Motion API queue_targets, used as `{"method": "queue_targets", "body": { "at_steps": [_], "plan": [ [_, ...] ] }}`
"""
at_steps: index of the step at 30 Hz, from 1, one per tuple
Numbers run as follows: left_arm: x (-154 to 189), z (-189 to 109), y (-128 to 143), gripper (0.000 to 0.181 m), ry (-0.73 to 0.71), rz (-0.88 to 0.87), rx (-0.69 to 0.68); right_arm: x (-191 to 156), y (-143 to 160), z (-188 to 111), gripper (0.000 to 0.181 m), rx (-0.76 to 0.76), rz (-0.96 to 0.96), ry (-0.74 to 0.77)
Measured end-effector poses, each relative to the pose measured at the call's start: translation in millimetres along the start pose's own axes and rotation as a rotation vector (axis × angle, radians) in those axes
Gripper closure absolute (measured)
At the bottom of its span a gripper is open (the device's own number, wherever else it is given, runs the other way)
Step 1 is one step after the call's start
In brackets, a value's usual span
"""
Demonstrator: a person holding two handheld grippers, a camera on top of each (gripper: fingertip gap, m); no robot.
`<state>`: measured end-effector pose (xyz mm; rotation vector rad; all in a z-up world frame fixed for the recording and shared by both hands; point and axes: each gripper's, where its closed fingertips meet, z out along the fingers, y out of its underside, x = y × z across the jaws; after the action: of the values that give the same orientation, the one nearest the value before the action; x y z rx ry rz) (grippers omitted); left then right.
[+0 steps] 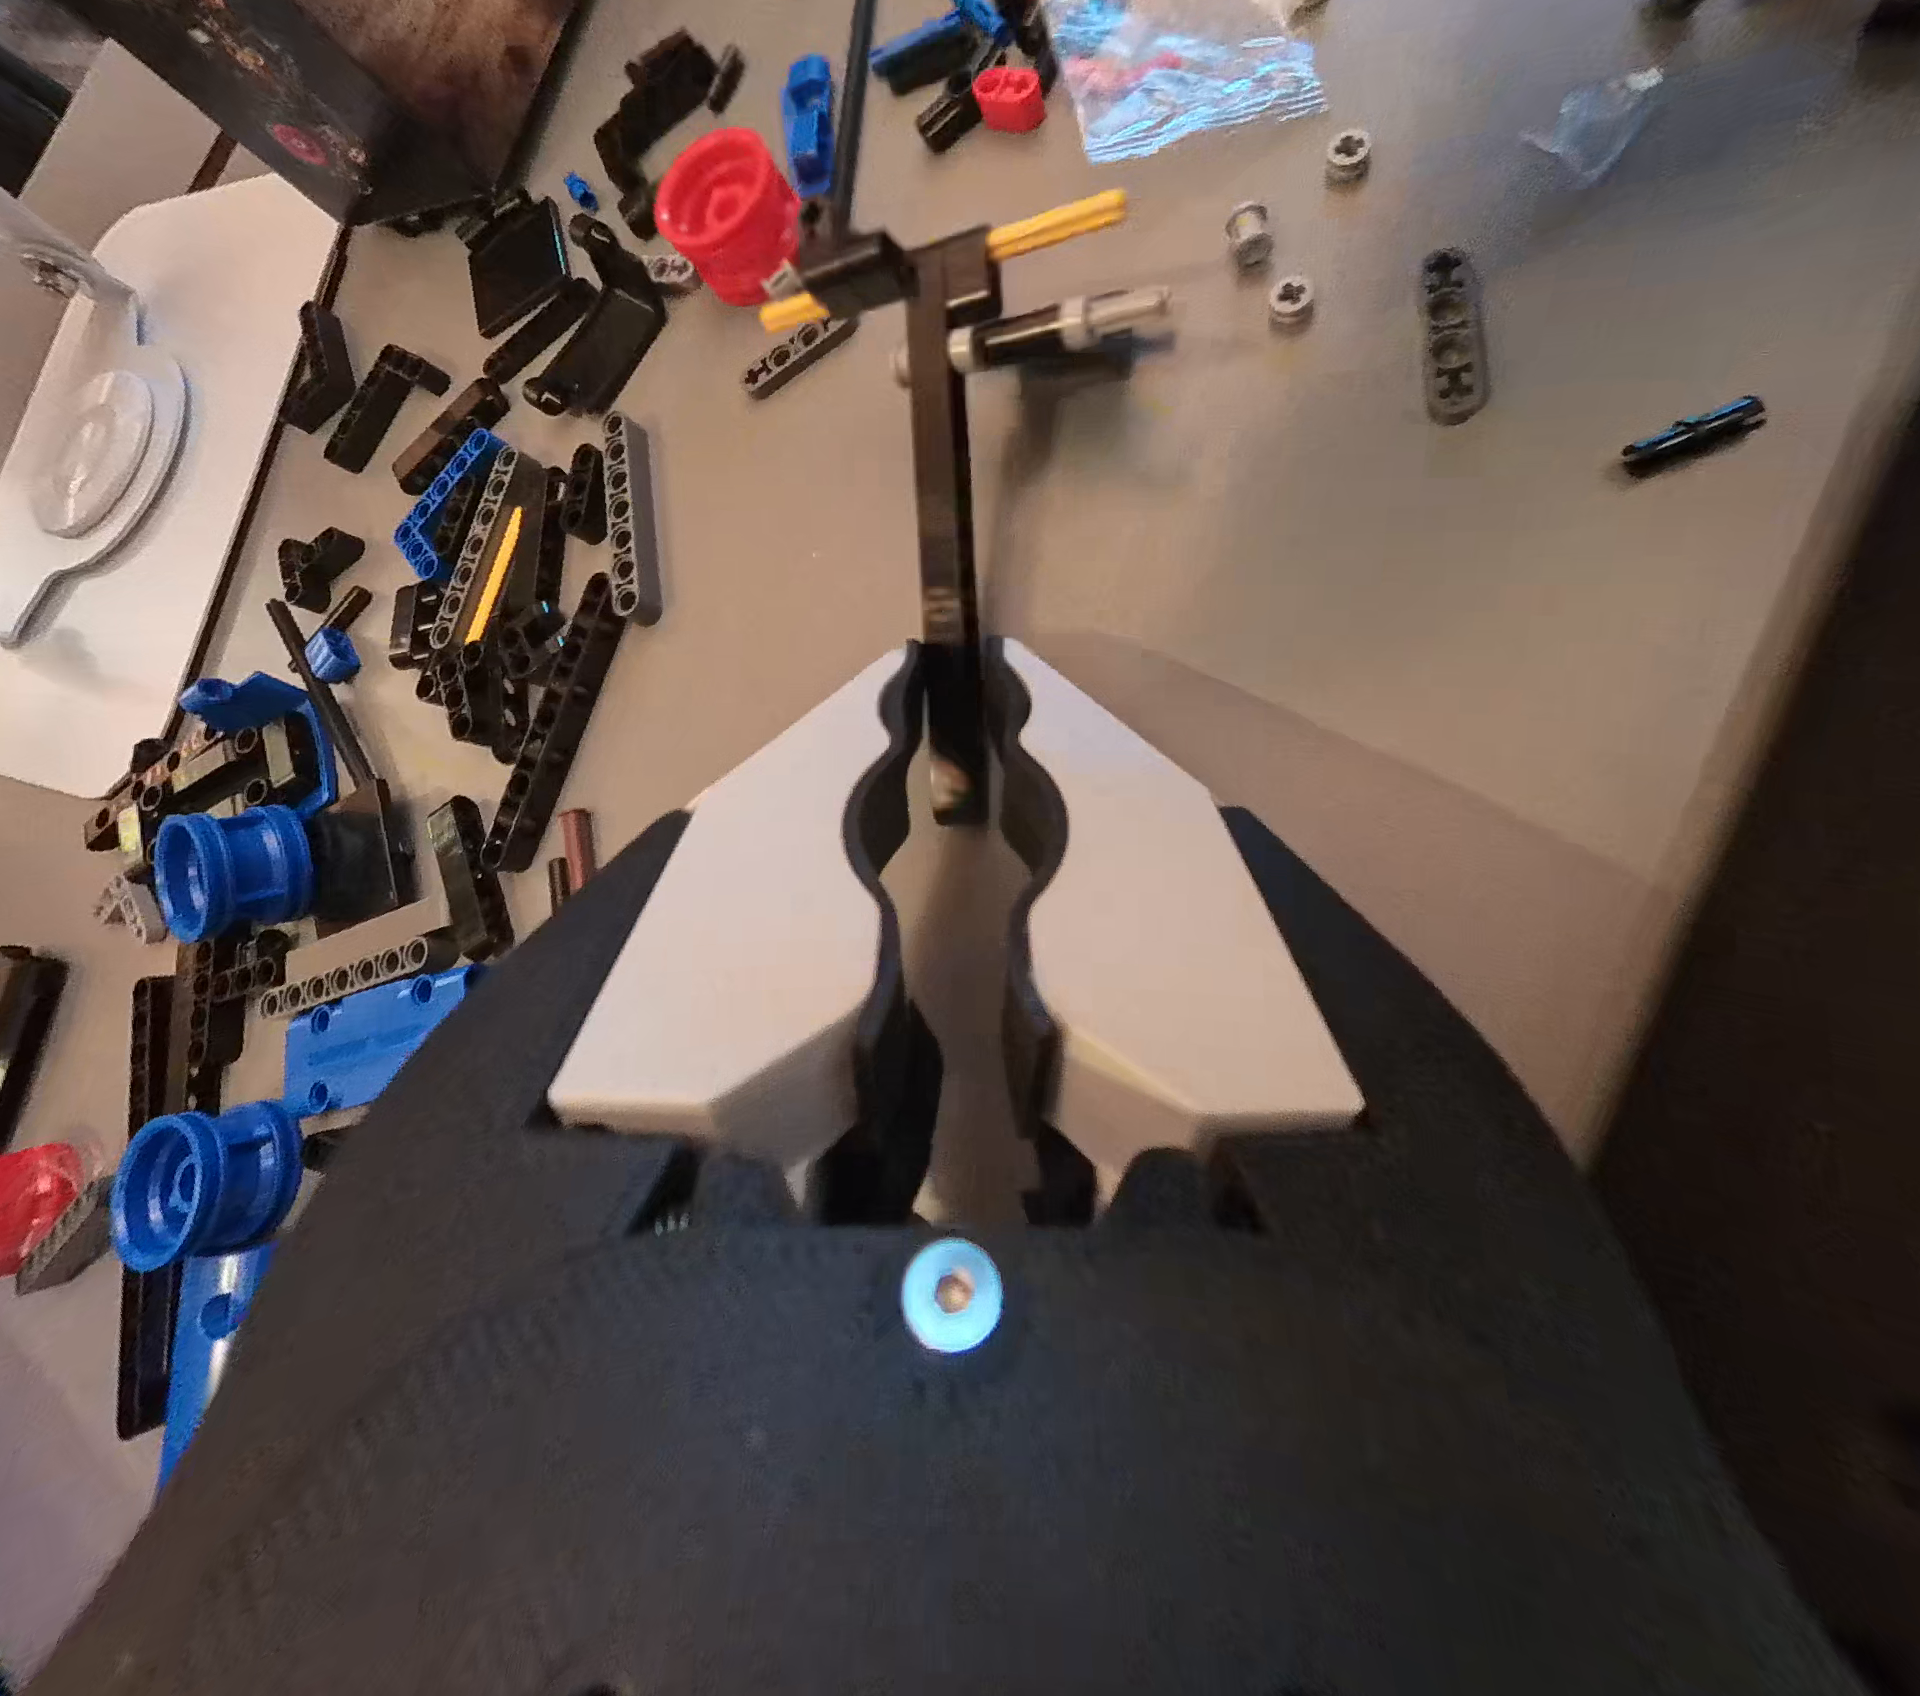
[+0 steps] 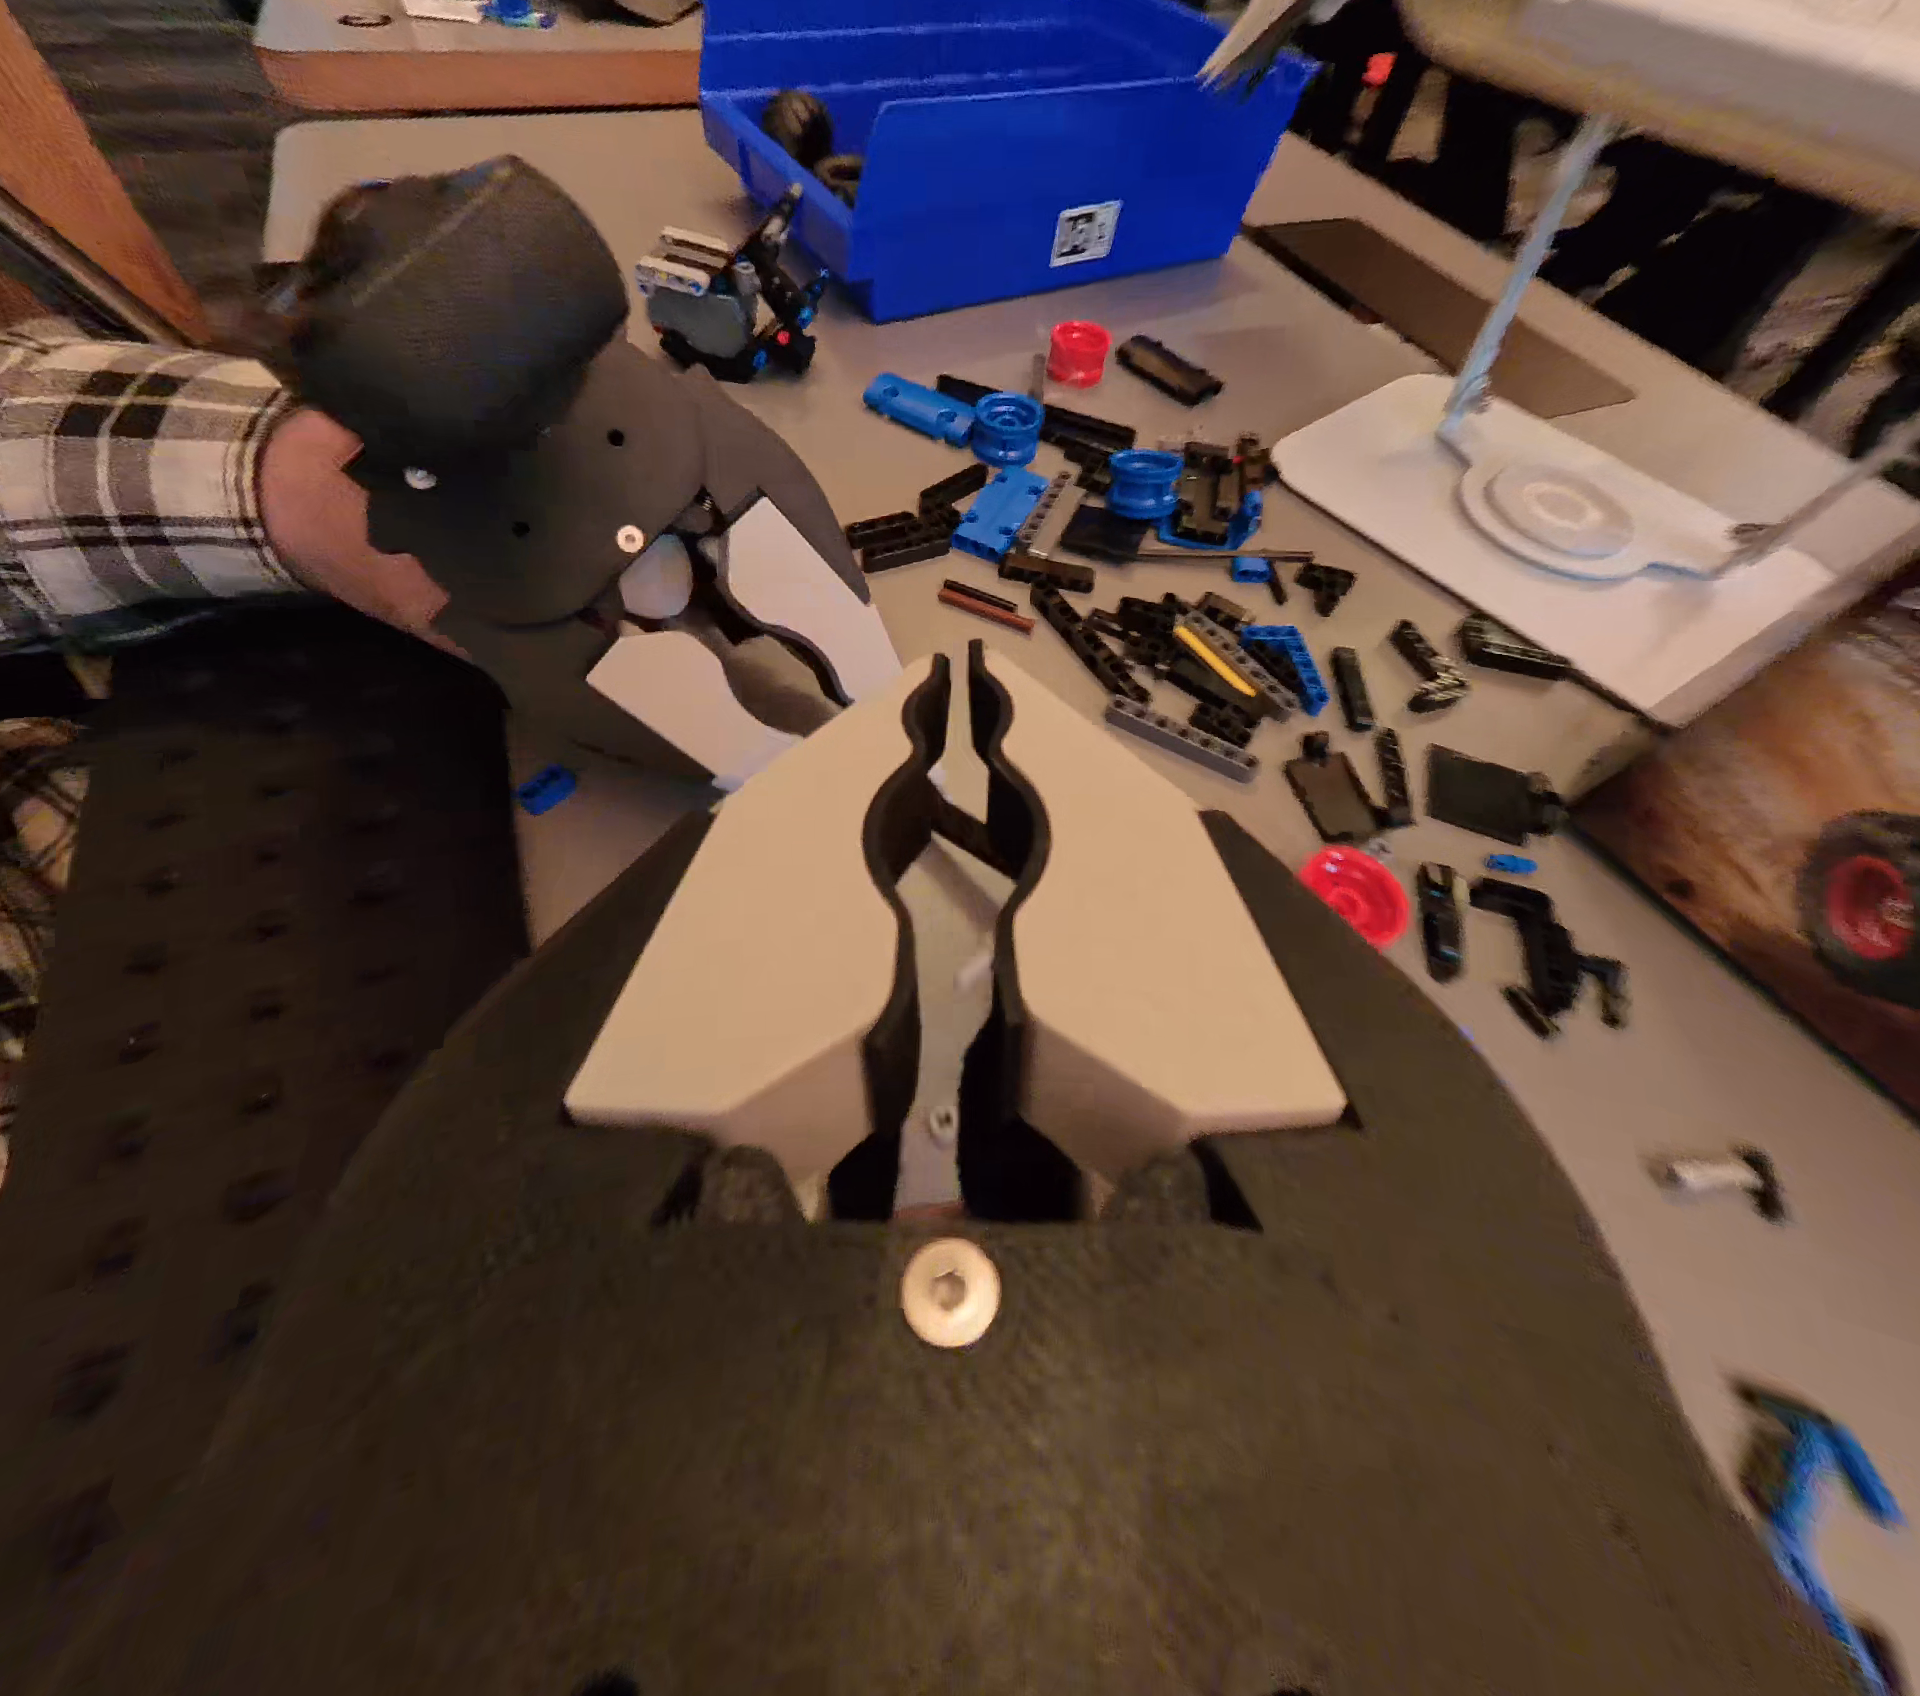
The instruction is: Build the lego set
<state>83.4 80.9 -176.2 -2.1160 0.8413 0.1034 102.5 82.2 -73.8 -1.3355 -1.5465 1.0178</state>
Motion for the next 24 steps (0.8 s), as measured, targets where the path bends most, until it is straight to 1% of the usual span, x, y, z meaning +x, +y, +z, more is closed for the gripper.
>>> {"method": "queue_targets", "body": {
  "at_steps": [2, 5, 7, 9, 11, 13, 15, 17, 19, 21, 22, 24],
  "plan": [
    [-1.8, 0.3, -0.3, 0.168, 0.0, -0.018, 0.005, 5.0, -3.3, -26.7, 0.173, 0.012, -0.002, 0.064],
    [-3.2, 0.7, -1.6, 0.16, -0.003, -0.028, 0.013, 26.1, 2.1, -79.9, 0.164, -0.017, 0.019, 0.193],
    [-3.6, 0.1, -1.6, 0.156, -0.001, -0.04, 0.017, 44.5, 8.8, -120.9, 0.158, -0.042, 0.04, 0.297],
    [-4.2, -0.8, -1.5, 0.151, 0.002, -0.052, 0.02, 65.2, 21.7, -167.8, 0.158, -0.094, 0.082, 0.414],
    [-3.6, -1.4, -1.9, 0.146, 0.007, -0.053, 0.023, 86.0, 44.6, -217.4, 0.156, -0.217, 0.1, 0.532],
    [-1.5, -1.5, -2.8, 0.145, 0.019, -0.051, 0.027, 104.7, 73.5, -266.5, 0.151, -0.404, 0.103, 0.634],
    [-0.2, -1.6, -3.4, 0.145, 0.025, -0.045, 0.029, 118.9, 104.7, -310.6, 0.149, -0.606, 0.117, 0.681],
    [0.8, -1.8, -3.5, 0.144, 0.03, -0.042, 0.029, 131.5, 138.8, -345.6, 0.148, -0.772, 0.18, 0.676],
    [1.8, -1.9, -3.6, 0.144, 0.036, -0.042, 0.029, 135.2, 176.8, -369.6, 0.144, -0.92, 0.285, 0.602],
    [1.7, -2.0, -3.3, 0.144, 0.035, -0.042, 0.029, 136.7, 207.3, -390.6, 0.144, -1.077, 0.315, 0.537],
    [1.4, -2.1, -3.2, 0.144, 0.033, -0.04, 0.029, 137.2, 219.1, -395.9, 0.143, -1.119, 0.345, 0.498],
    [1.9, -1.9, -3.6, 0.144, 0.035, -0.039, 0.03, 131.1, 235.2, -393.3, 0.143, -1.163, 0.41, 0.387]
  ]
}}
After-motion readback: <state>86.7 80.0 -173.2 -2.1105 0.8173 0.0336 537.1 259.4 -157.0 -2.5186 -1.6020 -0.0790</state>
